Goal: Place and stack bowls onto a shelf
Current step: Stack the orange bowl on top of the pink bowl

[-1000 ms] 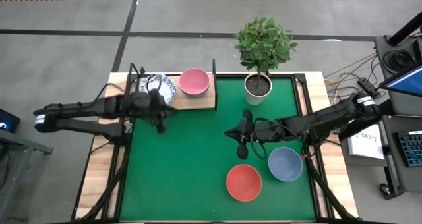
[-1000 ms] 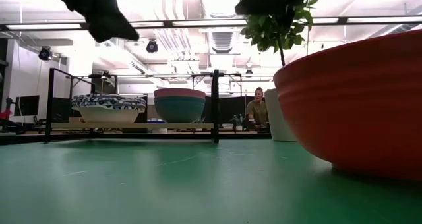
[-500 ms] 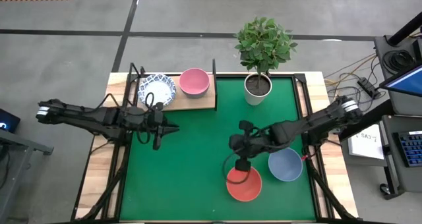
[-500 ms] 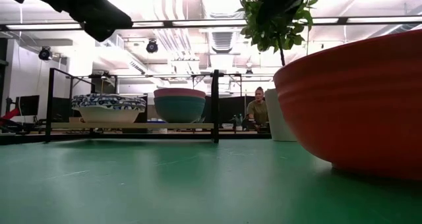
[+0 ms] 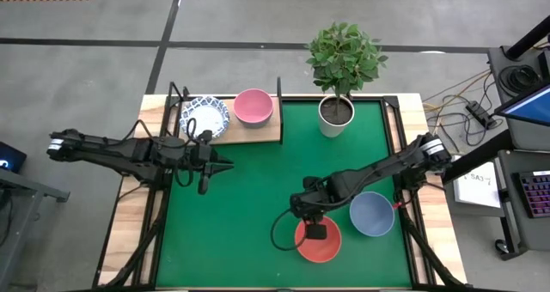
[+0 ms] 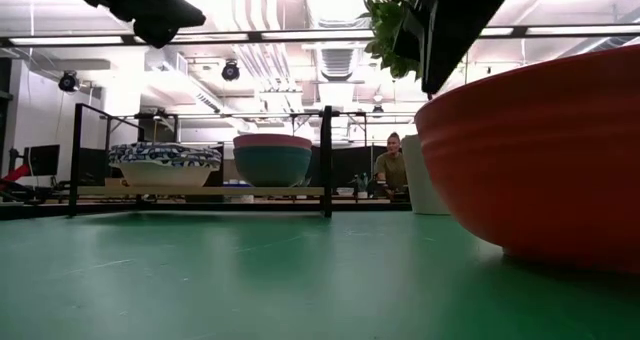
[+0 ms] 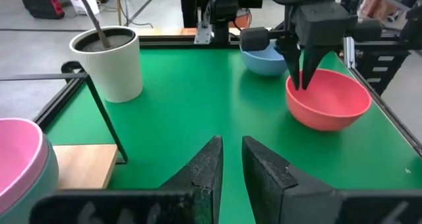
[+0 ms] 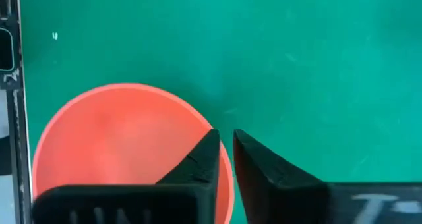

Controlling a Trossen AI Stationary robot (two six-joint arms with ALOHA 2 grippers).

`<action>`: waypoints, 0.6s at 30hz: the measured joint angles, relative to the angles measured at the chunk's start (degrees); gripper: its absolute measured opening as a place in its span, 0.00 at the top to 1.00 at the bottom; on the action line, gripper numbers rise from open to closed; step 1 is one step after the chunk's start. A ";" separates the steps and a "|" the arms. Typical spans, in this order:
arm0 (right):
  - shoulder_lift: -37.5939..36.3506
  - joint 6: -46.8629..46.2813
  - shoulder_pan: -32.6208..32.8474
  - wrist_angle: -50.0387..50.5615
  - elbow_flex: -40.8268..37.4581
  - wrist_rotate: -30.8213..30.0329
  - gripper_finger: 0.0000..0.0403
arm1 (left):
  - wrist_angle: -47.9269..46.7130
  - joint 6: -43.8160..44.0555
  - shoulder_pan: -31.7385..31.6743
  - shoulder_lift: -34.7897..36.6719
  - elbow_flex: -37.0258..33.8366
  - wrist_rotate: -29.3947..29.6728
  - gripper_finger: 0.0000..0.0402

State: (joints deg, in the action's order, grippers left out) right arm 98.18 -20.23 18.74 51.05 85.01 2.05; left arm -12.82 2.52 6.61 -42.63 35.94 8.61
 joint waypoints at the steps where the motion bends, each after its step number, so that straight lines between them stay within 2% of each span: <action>1: 0.06 0.08 0.02 0.04 0.00 0.22 0.88 | -0.11 -0.04 0.00 0.00 0.00 0.01 0.90; 10: 0.19 2.14 0.13 0.52 -1.39 0.73 0.63 | -0.09 -0.11 0.00 -0.39 0.00 0.01 0.90; 14: 0.19 2.33 0.13 0.50 -2.88 1.43 0.59 | -0.21 -0.62 0.00 -0.39 0.00 0.01 0.90; 18: 0.19 1.44 0.13 0.12 -4.59 1.63 0.60 | -0.51 -1.54 0.00 -0.39 -0.02 0.01 0.90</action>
State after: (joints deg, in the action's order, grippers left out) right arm 98.37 -18.78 18.87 51.16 80.43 3.68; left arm -13.32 0.99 6.61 -43.03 35.92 8.62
